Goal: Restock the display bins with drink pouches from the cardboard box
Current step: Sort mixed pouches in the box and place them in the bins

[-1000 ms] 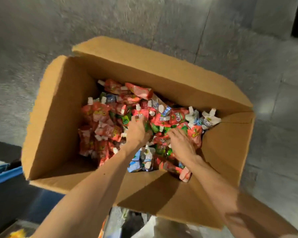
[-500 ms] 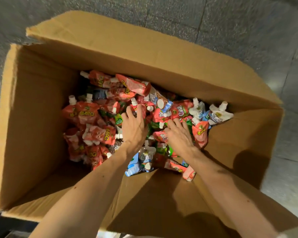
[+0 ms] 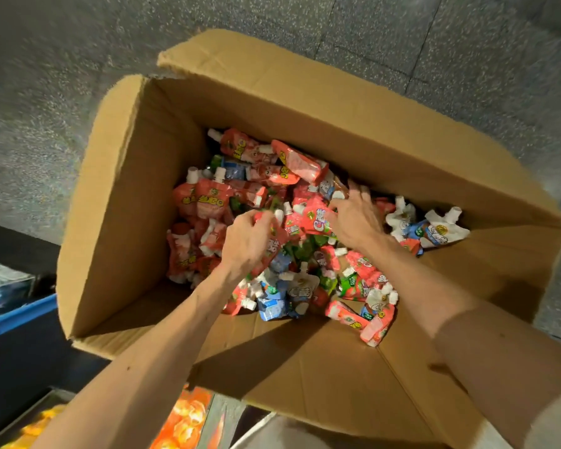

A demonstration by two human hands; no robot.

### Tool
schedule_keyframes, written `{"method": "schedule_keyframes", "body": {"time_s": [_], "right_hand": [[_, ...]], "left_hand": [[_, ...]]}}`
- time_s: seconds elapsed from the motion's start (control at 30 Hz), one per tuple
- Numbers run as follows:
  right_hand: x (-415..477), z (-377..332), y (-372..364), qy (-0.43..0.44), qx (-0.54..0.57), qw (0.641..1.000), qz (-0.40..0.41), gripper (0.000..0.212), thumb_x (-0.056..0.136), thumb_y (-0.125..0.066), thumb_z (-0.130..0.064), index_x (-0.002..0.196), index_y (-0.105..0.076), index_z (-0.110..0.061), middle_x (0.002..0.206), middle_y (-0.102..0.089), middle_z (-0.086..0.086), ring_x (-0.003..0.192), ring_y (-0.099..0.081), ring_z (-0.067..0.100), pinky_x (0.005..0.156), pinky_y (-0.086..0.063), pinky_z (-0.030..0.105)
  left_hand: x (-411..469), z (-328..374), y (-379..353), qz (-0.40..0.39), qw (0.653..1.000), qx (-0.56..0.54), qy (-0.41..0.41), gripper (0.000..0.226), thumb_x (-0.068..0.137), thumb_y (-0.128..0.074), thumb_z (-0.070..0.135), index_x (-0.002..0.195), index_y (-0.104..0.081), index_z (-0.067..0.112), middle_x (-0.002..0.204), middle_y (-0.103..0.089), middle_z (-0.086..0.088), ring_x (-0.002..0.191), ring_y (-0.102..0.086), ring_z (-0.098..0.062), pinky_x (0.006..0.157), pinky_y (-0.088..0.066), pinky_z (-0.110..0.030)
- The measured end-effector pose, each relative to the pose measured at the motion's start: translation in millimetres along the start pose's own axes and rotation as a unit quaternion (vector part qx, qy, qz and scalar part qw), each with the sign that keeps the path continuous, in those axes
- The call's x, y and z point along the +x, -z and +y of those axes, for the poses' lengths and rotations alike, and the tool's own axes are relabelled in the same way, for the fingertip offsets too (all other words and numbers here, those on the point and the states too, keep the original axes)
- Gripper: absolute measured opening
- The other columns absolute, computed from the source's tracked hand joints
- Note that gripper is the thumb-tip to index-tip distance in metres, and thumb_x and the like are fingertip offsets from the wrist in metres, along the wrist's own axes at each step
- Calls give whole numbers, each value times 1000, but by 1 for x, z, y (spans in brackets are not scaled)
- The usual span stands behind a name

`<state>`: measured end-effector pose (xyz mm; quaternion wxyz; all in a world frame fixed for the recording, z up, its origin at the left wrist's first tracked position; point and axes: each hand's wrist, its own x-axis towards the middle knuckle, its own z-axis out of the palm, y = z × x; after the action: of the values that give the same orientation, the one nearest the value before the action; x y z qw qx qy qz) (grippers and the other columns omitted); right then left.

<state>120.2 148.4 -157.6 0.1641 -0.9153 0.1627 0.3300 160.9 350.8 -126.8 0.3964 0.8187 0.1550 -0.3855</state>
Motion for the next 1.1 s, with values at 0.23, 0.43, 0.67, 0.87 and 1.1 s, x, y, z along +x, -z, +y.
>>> {"method": "schedule_keyframes", "body": {"time_s": [0.23, 0.43, 0.67, 0.87, 1.1], "right_hand": [[-19, -4, 0, 3, 21, 996, 84, 34, 101, -53, -29, 120, -69, -6, 136, -48, 12, 126, -41, 31, 105, -33, 43], [-77, -19, 23, -18, 183, 983, 23, 26, 99, -59, -30, 91, -78, -13, 138, -56, 13, 122, -53, 27, 109, -35, 34], [-178, -78, 38, 17, 380, 924, 25, 24, 95, -66, -30, 90, -76, -8, 107, -72, 9, 124, -44, 9, 91, -38, 23], [-280, -164, 20, 125, 475, 867, 82, 23, 90, -73, -23, 78, -76, -4, 94, -73, 8, 89, -69, 19, 81, -57, 30], [-429, -284, -24, 296, 519, 801, 41, 29, 90, -71, -14, 69, -70, 5, 68, -57, 3, 66, -50, 10, 58, -44, 22]], "left_hand": [[-20, -16, 27, 7, 1000, -10, -25, 54, 93, -60, 54, 59, -43, 15, 46, -40, 13, 41, -36, -4, 58, -35, -29], [-64, -7, 42, -53, 986, -156, 34, 32, 84, -75, 44, 85, -72, 13, 86, -73, 1, 79, -66, -13, 70, -51, -27], [-154, -21, 71, -67, 925, -368, 70, 19, 72, -66, 12, 91, -69, 14, 91, -63, -12, 77, -62, -28, 71, -48, -38], [-277, -81, 136, -20, 866, -495, -71, 21, 93, -58, 17, 91, -78, 24, 93, -74, 4, 81, -71, -14, 76, -57, -34], [-440, -175, 202, 130, 823, -509, -215, 22, 98, -59, 27, 106, -76, 16, 102, -74, -8, 86, -72, -23, 77, -61, -37]]}}
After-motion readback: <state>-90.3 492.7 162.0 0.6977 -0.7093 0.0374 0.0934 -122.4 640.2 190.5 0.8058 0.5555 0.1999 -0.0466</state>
